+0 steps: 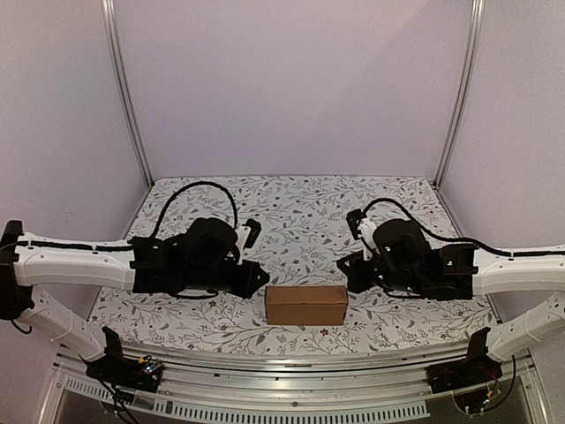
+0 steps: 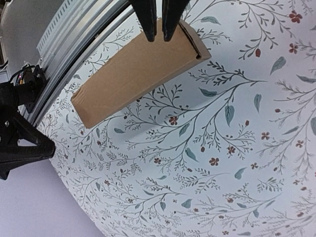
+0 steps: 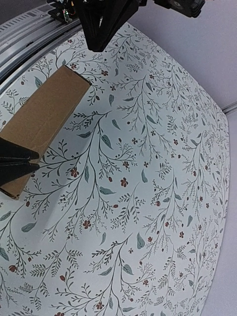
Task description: Fold the paper box
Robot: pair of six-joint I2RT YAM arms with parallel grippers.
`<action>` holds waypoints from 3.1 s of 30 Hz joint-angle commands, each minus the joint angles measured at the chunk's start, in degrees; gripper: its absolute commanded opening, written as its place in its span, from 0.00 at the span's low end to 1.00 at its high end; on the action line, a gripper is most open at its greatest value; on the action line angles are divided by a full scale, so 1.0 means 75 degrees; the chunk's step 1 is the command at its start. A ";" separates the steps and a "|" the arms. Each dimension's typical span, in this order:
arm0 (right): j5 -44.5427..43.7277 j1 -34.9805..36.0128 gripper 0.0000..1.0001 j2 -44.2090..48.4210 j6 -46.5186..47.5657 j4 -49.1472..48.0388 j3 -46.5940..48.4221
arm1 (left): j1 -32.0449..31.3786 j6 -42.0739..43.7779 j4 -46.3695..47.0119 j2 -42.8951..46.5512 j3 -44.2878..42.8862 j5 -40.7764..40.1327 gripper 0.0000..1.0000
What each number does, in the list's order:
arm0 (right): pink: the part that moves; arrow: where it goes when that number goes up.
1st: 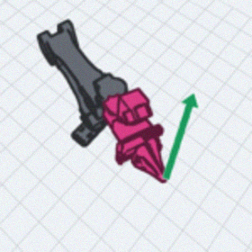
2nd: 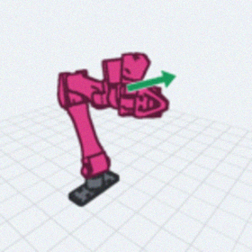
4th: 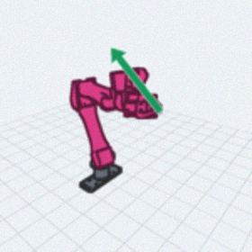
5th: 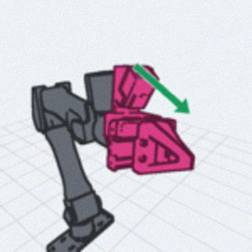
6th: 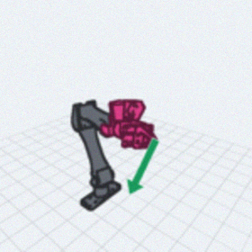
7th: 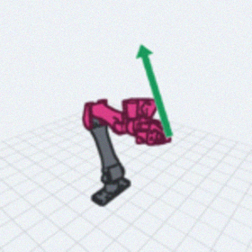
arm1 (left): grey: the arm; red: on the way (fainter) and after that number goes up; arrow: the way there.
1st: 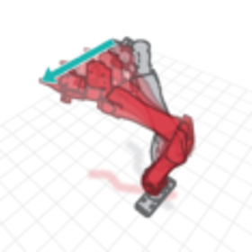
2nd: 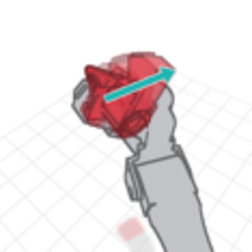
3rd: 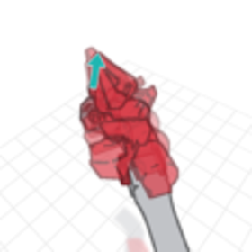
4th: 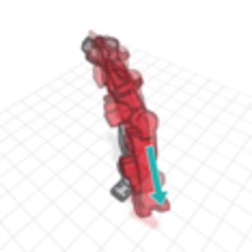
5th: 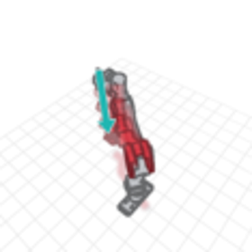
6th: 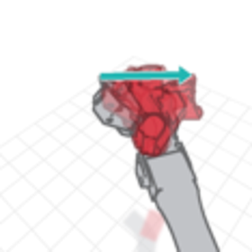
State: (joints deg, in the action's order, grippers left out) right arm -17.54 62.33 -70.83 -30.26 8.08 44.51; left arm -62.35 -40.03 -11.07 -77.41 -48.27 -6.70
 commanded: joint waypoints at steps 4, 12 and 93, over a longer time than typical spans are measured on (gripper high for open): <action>0.0615 0.0645 0.00 0.0661 0.0103 0.0249 -0.0543 | 0.0442 0.0333 -0.1146 0.0089 -0.0615 -0.0718 0.01; 0.0456 0.1901 0.00 0.0473 -0.0486 0.0003 -0.1194 | 0.0988 0.0685 -0.0941 -0.1233 -0.1497 0.0146 0.00; -0.0040 -0.0336 0.07 -0.2466 -0.0754 -0.1687 -0.1351 | 0.0458 -0.0285 -0.1413 -0.2142 -0.1796 -0.0276 0.02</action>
State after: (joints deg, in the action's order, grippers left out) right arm -14.02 60.18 -94.24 -38.52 -13.15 34.72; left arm -58.48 -41.01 -17.96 -95.57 -62.85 -3.64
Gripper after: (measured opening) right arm 0.038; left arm 0.005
